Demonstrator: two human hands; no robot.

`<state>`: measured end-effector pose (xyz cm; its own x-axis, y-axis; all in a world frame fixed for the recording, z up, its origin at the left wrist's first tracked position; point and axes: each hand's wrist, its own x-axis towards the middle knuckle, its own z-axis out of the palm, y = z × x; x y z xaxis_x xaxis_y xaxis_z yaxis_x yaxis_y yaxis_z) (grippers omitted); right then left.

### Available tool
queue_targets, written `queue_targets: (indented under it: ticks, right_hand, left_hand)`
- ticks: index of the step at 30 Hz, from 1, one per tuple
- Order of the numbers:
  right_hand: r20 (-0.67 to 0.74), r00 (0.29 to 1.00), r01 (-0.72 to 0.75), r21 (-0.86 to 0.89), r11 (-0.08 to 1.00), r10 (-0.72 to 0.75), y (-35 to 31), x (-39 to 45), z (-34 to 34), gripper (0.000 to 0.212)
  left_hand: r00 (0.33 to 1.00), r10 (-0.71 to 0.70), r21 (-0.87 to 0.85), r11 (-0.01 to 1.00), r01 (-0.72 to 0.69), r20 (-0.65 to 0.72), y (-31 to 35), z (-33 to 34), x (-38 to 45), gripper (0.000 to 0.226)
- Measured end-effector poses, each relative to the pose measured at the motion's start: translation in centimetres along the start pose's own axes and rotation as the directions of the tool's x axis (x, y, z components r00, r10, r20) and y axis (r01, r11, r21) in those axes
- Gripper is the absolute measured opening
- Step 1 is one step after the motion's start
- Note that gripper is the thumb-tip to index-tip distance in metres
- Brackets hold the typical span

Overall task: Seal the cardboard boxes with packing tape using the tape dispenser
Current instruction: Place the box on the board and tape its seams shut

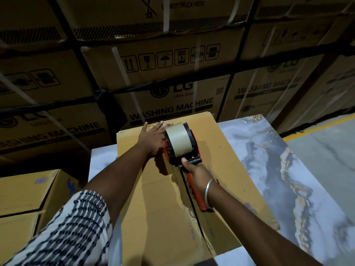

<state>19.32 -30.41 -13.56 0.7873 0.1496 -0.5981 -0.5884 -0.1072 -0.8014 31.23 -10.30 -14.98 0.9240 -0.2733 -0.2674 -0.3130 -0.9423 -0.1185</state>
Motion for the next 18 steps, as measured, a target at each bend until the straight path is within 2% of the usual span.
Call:
queue_targets:
  ticks: [1, 4, 8, 11, 13, 15, 18]
  right_hand:
    - [0.007, 1.0, -0.002, 0.013, 1.0, 0.002, 0.6, -0.3, -0.2, 0.054]
    - [0.021, 0.999, 0.036, -0.028, 0.999, -0.036, 3.9, -1.8, -1.2, 0.082]
    - [-0.037, 0.999, 0.034, 0.037, 0.999, -0.033, 6.1, -3.5, -1.9, 0.088]
    - [-0.026, 1.0, 0.003, 0.06, 0.998, -0.001, 5.8, -3.9, -1.6, 0.089]
    - [-0.031, 0.999, 0.017, 0.075, 0.997, -0.014, 5.7, -3.8, -1.5, 0.087]
    - [-0.039, 0.999, 0.04, 0.06, 0.997, -0.038, 5.7, -3.9, -1.4, 0.086]
    - [-0.015, 0.999, 0.052, 0.073, 0.996, -0.051, 5.9, -3.9, -1.2, 0.095]
  left_hand:
    - [1.0, -0.01, -0.033, 0.999, 0.009, -0.025, 0.0, 0.2, 0.1, 0.068]
    - [0.997, -0.011, -0.091, 0.996, 0.004, -0.08, -0.1, 1.0, 0.5, 0.057]
    - [0.995, -0.022, -0.118, 0.993, 0.01, -0.1, 0.1, 1.3, 0.7, 0.052]
    - [0.987, -0.036, -0.116, 0.993, 0.017, -0.157, 0.6, 1.1, 0.2, 0.055]
    - [0.98, 0.053, -0.175, 0.981, -0.088, -0.191, 1.2, 1.4, -0.8, 0.058]
    - [0.97, 0.179, -0.221, 0.952, -0.213, -0.162, 1.8, 2.1, -2.0, 0.058]
    - [0.976, 0.19, -0.212, 0.955, -0.209, -0.105, 2.1, 2.7, -2.6, 0.059]
